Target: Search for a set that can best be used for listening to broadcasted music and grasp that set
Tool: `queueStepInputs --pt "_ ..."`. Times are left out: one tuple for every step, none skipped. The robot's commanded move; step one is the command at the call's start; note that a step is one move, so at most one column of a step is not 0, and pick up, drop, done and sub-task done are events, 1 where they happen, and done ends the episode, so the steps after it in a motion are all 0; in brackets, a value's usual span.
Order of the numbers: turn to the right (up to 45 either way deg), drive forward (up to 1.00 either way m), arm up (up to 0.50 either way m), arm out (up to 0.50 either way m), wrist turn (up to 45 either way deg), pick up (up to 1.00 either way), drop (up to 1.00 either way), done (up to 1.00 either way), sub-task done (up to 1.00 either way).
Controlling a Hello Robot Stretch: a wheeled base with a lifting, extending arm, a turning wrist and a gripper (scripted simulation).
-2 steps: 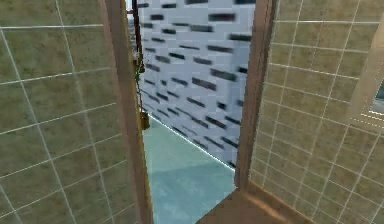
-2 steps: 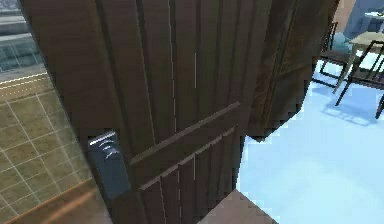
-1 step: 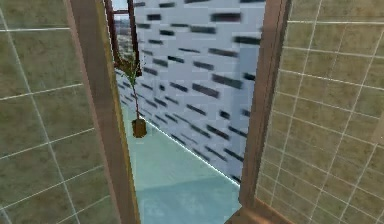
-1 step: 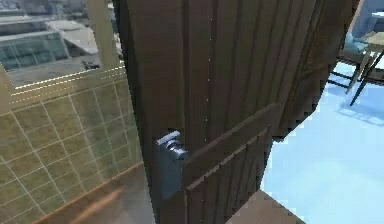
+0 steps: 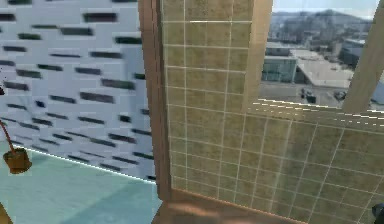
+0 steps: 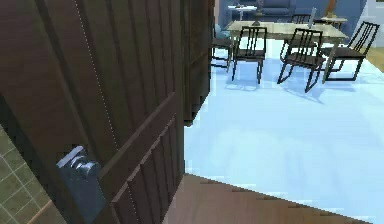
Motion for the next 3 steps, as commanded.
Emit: queueStepInputs --pt "0.0 0.45 0.0 0.0 0.0 0.0 0.0 0.0 0.0" --pt "-39.0 0.0 0.0 0.0 0.0 0.0 0.0 0.0 0.0" --pt "0.0 0.4 0.0 0.0 0.0 0.0 0.0 0.0 0.0"
